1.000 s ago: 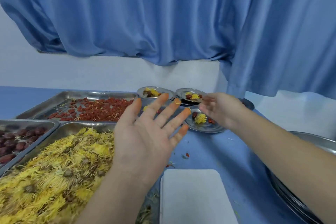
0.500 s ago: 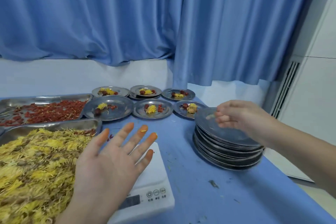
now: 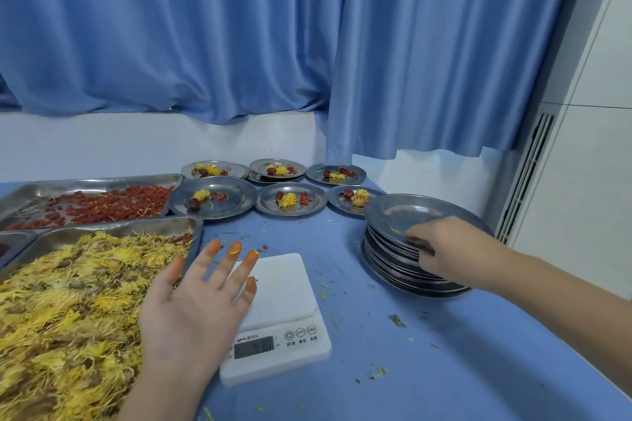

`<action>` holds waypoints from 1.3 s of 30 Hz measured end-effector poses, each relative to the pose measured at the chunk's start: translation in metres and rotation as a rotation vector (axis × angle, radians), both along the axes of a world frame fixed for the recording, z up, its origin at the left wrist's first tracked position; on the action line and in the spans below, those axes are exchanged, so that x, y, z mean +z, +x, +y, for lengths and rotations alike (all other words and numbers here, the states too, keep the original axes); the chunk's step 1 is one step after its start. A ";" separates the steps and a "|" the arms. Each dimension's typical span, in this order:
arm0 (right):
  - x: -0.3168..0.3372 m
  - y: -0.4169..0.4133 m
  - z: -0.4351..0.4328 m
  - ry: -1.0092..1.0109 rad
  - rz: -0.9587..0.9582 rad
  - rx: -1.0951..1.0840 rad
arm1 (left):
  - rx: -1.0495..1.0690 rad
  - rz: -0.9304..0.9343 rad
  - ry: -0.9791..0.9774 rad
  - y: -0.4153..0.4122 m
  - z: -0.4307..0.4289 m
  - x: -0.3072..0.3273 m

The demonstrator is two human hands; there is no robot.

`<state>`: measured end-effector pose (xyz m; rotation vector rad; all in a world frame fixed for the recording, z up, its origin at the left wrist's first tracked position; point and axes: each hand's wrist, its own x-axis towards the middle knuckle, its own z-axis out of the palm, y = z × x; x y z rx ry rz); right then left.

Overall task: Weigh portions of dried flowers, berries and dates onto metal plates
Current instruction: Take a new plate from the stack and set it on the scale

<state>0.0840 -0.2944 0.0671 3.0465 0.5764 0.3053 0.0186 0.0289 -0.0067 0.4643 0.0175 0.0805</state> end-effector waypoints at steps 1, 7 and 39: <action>0.000 0.001 0.001 -0.022 -0.010 -0.012 | 0.006 -0.004 -0.001 0.000 0.000 -0.001; -0.001 0.010 0.000 0.008 -0.047 -0.089 | 0.025 0.013 -0.023 0.000 0.001 -0.003; 0.009 -0.009 0.007 -0.182 -0.632 -0.018 | 0.047 0.003 -0.023 0.001 0.007 -0.004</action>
